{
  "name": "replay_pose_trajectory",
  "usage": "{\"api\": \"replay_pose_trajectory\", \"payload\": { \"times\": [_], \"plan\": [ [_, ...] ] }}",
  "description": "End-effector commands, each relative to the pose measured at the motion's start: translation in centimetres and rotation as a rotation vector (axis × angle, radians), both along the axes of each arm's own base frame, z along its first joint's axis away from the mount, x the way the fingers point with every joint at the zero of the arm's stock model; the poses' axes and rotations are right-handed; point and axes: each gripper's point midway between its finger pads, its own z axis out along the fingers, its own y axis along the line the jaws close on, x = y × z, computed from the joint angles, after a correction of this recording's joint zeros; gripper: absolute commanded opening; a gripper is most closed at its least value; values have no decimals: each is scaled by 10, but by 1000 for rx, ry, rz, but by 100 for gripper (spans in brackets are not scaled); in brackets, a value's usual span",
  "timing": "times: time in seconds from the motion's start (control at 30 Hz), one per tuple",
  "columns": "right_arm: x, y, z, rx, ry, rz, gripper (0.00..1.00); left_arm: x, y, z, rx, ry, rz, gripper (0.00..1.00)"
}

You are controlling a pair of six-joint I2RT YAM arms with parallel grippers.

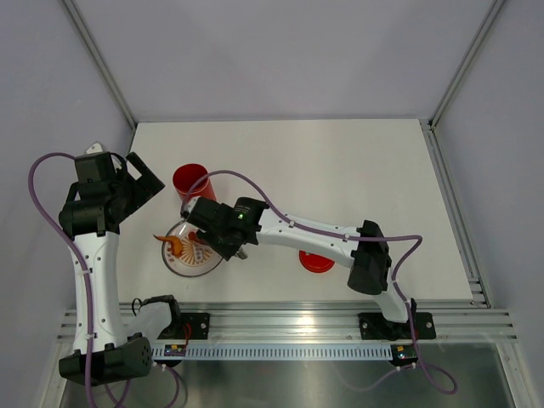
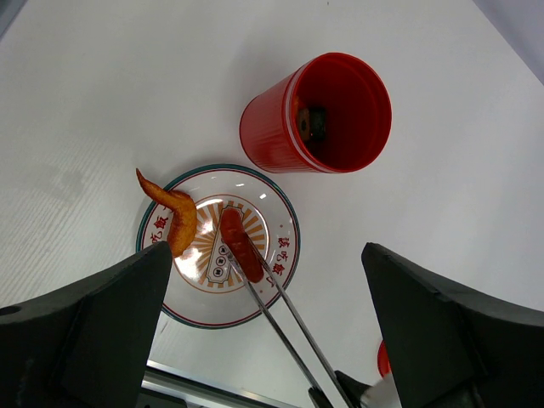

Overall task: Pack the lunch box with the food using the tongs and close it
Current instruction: Pick up the fake food from the plate, then place the fake food in the packing box.

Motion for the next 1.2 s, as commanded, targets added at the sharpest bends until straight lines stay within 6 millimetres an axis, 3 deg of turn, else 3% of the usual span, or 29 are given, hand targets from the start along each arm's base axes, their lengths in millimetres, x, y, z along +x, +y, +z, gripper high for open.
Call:
{"api": "replay_pose_trajectory", "payload": {
  "times": [0.0,0.4,0.83,1.03,1.17],
  "plan": [
    [-4,1,66,155,-56,24,0,6,4,15,24,-51,6,99],
    [9,-4,103,231,-137,-38,0,6,6,18,32,-53,9,99],
    [59,-10,183,415,-299,-171,0,5,4,24,26,-70,7,99],
    [81,-4,198,465,-342,-198,0,5,4,23,26,-67,8,99],
    [99,5,194,457,-401,-212,0,5,4,22,25,-64,7,99]
  ]
}}
